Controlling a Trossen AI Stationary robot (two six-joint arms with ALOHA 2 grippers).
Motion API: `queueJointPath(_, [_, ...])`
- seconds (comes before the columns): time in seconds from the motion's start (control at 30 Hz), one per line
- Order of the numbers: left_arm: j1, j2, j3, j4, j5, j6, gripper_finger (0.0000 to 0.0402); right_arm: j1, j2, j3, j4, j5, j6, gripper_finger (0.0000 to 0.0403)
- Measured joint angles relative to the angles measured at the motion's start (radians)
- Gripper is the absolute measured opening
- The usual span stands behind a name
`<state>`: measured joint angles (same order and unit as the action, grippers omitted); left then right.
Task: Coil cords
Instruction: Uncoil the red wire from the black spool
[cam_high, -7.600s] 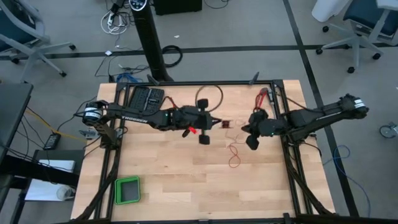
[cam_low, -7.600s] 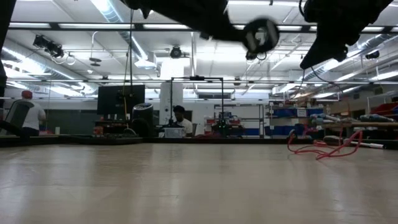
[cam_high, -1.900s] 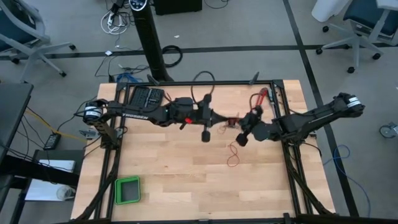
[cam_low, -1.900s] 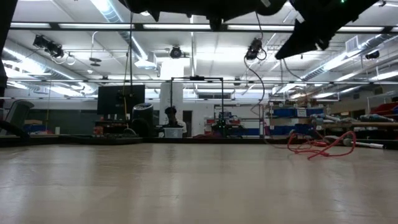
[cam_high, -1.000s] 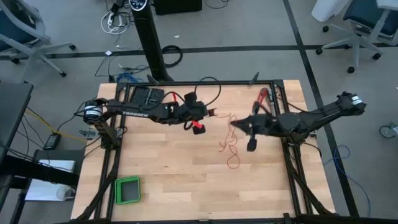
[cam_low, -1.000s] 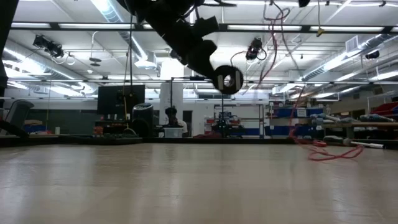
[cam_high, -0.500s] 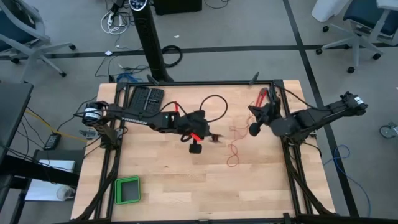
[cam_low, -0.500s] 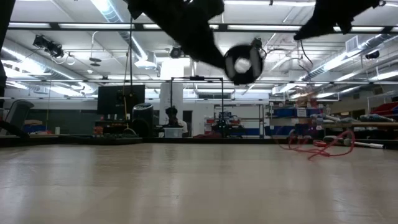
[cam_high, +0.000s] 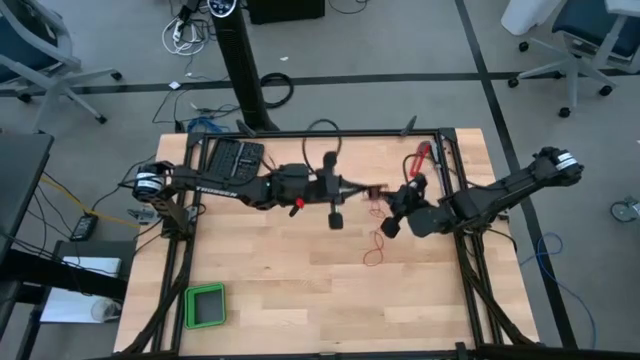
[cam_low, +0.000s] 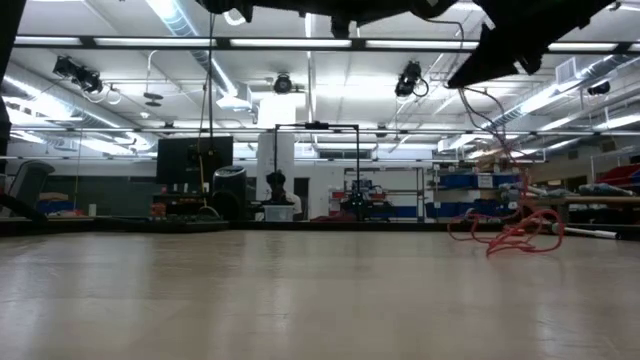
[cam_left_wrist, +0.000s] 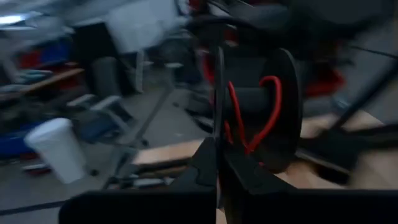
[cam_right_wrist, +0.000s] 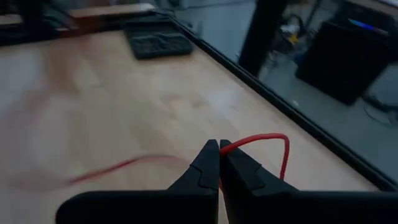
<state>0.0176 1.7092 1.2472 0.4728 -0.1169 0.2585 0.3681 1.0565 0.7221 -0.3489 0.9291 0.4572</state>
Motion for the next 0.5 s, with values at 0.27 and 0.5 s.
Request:
queueJointPath(0.27, [0.021,0.0,0.0,0.047,-0.081,-0.008,0.0006,0.025,0.091,0.0,0.379,-0.124,-0.31,0.0002])
queueJointPath(0.5, [0.023,0.0,0.0,-0.139,-0.18,-0.003,0.0006,0.029,0.082,0.0,0.658,-0.306,-0.559,0.0002])
